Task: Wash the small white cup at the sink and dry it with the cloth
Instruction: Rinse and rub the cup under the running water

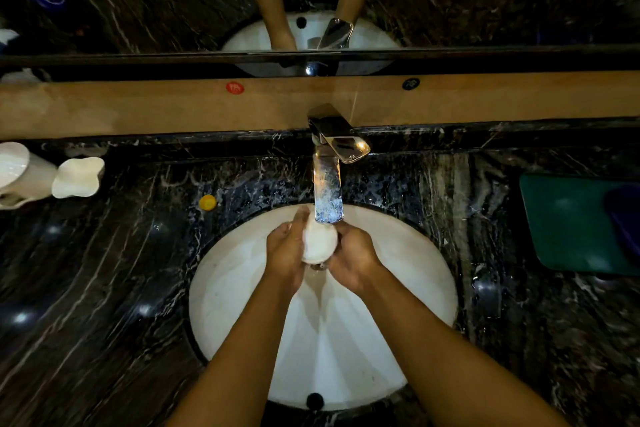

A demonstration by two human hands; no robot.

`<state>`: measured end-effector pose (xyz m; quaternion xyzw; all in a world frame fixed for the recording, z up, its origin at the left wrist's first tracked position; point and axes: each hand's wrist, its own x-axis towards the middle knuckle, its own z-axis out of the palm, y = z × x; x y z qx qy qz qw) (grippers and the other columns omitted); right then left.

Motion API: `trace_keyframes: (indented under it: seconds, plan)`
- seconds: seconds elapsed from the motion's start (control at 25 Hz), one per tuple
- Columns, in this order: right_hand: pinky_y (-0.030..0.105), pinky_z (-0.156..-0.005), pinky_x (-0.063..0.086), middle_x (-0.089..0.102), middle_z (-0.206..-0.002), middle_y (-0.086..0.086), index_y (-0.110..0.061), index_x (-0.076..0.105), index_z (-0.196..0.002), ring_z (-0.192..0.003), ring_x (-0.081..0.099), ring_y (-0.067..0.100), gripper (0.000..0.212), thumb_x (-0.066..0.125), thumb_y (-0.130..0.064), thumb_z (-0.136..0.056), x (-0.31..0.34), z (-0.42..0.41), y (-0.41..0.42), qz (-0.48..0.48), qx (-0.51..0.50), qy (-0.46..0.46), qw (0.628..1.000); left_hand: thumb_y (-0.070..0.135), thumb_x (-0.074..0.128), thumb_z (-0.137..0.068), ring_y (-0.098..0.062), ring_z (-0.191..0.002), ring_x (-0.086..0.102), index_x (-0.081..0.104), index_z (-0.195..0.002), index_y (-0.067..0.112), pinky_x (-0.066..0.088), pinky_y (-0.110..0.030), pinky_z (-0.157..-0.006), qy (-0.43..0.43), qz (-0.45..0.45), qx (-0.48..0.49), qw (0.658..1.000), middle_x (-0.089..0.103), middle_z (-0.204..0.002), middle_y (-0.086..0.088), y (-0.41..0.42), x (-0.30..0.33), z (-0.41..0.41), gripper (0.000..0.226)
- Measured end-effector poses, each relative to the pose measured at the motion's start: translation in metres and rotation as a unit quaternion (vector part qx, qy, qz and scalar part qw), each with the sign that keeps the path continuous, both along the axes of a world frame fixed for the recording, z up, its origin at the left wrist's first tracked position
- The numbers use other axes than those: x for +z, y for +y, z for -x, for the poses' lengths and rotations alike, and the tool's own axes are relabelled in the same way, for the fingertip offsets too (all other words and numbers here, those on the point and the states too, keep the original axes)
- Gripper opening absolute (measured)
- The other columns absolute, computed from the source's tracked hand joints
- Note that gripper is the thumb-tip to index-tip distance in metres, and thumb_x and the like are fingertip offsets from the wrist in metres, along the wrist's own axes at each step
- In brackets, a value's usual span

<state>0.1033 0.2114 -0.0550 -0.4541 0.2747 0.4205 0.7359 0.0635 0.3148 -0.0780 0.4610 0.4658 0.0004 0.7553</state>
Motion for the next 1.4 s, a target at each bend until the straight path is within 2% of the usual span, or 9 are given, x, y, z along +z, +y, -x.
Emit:
trace_keyframes:
  seconds: [0.16,0.28,0.4,0.52,0.64,0.84,1.0,1.16,1.4]
  plan:
    - [0.034,-0.069,0.053,0.069,-0.126,0.022,-0.001,0.063,-0.129,-0.102,0.067,0.031,0.036,0.052,-0.015,-0.098,-0.003,0.009,-0.005,-0.083,-0.047,-0.011,0.995,0.033,0.055,-0.103,-0.034,-0.096,0.07,0.068,-0.112,0.002,0.058,-0.048,-0.083,0.005,0.051,0.014,0.999,0.074,-0.11,-0.021,0.006,-0.001,-0.005,0.035]
    - [0.035,-0.062,0.045,0.07,-0.116,0.022,-0.003,0.065,-0.126,-0.096,0.062,0.035,0.034,0.051,-0.021,-0.1,-0.008,0.005,-0.001,0.016,-0.036,-0.025,0.999,0.011,0.053,-0.103,-0.038,-0.107,0.068,0.066,-0.124,0.01,0.056,-0.055,-0.085,-0.041,0.045,-0.046,0.997,0.072,-0.119,-0.021,0.005,-0.004,0.004,0.025]
    - [0.04,-0.062,0.052,0.075,-0.108,0.021,-0.011,0.07,-0.112,-0.09,0.069,0.039,0.026,0.05,-0.022,-0.101,-0.011,0.0,0.003,0.13,0.013,-0.077,0.988,-0.007,0.065,-0.089,-0.041,-0.11,0.067,0.064,-0.128,0.013,0.06,-0.053,-0.078,-0.074,0.046,-0.073,0.994,0.071,-0.122,-0.019,0.003,-0.006,0.014,0.043]
    - [0.037,-0.065,0.056,0.076,-0.11,0.013,-0.017,0.068,-0.117,-0.097,0.074,0.032,0.022,0.051,-0.016,-0.102,-0.012,0.01,0.008,0.14,0.06,-0.146,0.977,0.01,0.07,-0.093,-0.033,-0.097,0.072,0.069,-0.115,0.016,0.06,-0.039,-0.062,-0.02,-0.039,-0.011,0.999,0.073,-0.115,-0.018,-0.001,-0.004,0.009,0.022]
    - [0.027,-0.059,0.055,0.074,-0.112,0.01,-0.019,0.065,-0.121,-0.092,0.073,0.022,0.027,0.048,-0.01,-0.103,-0.012,0.014,0.006,0.127,0.07,-0.178,0.973,0.02,0.054,-0.104,-0.026,-0.078,0.076,0.067,-0.111,0.016,0.06,-0.04,-0.058,-0.027,-0.011,-0.005,1.0,0.073,-0.108,-0.02,0.003,-0.004,0.007,0.015]
    - [0.028,-0.066,0.06,0.074,-0.108,0.008,-0.015,0.067,-0.111,-0.09,0.071,0.019,0.014,0.063,-0.017,-0.097,-0.012,0.002,0.002,0.249,0.038,-0.202,0.947,-0.005,0.052,-0.097,-0.038,-0.11,0.069,0.064,-0.123,0.023,0.056,-0.063,-0.089,-0.086,0.094,-0.092,0.988,0.072,-0.122,-0.015,0.008,-0.007,0.018,0.04]
    - [0.028,-0.066,0.061,0.076,-0.103,0.003,-0.022,0.067,-0.107,-0.088,0.075,0.017,0.017,0.06,-0.01,-0.098,-0.011,0.009,0.009,0.178,0.054,-0.205,0.961,0.01,0.068,-0.095,-0.036,-0.102,0.072,0.069,-0.116,0.017,0.062,-0.045,-0.072,-0.044,0.011,0.011,0.999,0.073,-0.116,-0.017,-0.002,-0.006,0.012,0.023]
    - [0.034,-0.082,0.059,0.078,-0.105,0.001,-0.02,0.068,-0.119,-0.096,0.074,0.021,0.036,0.058,0.002,-0.093,-0.016,0.016,-0.001,0.059,0.047,-0.227,0.971,0.023,0.059,-0.102,-0.03,-0.091,0.072,0.067,-0.113,0.01,0.06,-0.047,-0.079,-0.023,0.023,0.048,0.998,0.073,-0.111,-0.02,0.002,-0.004,0.002,0.019]
    - [0.04,-0.061,0.061,0.08,-0.094,0.01,-0.011,0.075,-0.105,-0.088,0.075,0.034,0.014,0.066,-0.011,-0.094,-0.019,0.007,-0.002,0.148,-0.052,-0.143,0.977,-0.005,0.051,-0.095,-0.041,-0.102,0.067,0.059,-0.123,0.016,0.056,-0.052,-0.078,-0.041,0.061,-0.026,0.997,0.067,-0.122,-0.021,0.002,0.001,0.003,0.036]
